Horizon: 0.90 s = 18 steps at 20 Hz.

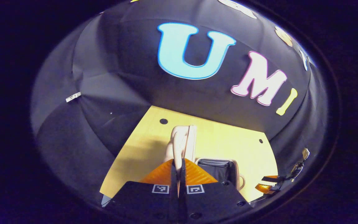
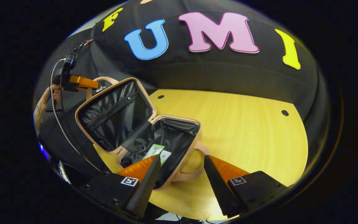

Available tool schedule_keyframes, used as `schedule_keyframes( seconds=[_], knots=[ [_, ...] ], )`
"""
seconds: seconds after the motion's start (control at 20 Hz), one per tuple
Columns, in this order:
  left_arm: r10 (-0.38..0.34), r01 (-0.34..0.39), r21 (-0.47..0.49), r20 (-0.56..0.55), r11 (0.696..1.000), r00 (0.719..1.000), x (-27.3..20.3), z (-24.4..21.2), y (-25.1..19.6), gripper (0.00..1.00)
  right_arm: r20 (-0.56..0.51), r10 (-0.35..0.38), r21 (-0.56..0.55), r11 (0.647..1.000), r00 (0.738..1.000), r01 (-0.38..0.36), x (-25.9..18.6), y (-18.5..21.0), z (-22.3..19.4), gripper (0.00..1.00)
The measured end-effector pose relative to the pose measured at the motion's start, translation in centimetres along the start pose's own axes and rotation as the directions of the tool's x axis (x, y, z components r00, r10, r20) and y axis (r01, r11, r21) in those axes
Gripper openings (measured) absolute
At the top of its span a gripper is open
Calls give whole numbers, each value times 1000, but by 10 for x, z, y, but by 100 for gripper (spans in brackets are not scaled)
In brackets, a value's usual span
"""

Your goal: First open the suitcase, pack the skin care products into it, and then close the suitcase.

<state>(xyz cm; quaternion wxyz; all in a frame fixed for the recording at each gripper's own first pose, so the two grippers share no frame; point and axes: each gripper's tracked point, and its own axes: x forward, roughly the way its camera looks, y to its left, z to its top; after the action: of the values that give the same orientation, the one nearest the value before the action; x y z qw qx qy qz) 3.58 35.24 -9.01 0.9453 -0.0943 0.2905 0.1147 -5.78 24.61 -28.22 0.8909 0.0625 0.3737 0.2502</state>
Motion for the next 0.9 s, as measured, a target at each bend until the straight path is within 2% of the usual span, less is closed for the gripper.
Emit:
schedule_keyframes(
  seconds=[0.15, 0.25, 0.35, 0.45, 0.55, 0.65, 0.75, 0.8, 0.85, 0.9],
  knots=[
    [-126, 127, 69, -27, 989, 992, 3, -19, -91, 6, 48, -21, 11, 1000, 999, 20, -37, -28, 2, 89],
    [-198, 207, 90, -102, 974, 975, 32, -52, -141, 6, 63, -35, 25, 999, 997, 34, -57, -45, -2, 89],
    [-232, 258, 125, -195, 958, 953, 68, -95, -175, 6, 65, -54, 30, 998, 996, 52, -70, -63, -9, 89],
    [-204, 265, 192, -291, 945, 935, 104, -138, -185, 6, 67, -85, 36, 996, 994, 83, -88, -81, -15, 89],
    [-132, 233, 232, -381, 944, 915, 132, -173, -188, 6, 73, -108, 58, 993, 991, 104, -106, -95, -22, 89],
    [-70, 207, 307, -403, 929, 913, 152, -192, -190, 7, 76, -130, 80, 989, 989, 124, -124, -108, -31, 89],
    [-57, 213, 353, -403, 911, 913, 160, -201, -193, 9, 61, -143, 94, 986, 988, 136, -136, -119, -44, 89],
    [-53, 208, 349, -406, 914, 912, 160, -204, -192, 11, 55, -141, 96, 986, 988, 136, -141, -123, -49, 89],
    [-10, 165, 337, -417, 927, 909, 158, -210, -192, 19, 54, -135, 91, 987, 989, 130, -146, -126, -51, 89],
    [15, 120, 313, -396, 942, 918, 153, -207, -192, 29, 60, -129, 77, 989, 990, 125, -151, -128, -51, 89]
  ],
)
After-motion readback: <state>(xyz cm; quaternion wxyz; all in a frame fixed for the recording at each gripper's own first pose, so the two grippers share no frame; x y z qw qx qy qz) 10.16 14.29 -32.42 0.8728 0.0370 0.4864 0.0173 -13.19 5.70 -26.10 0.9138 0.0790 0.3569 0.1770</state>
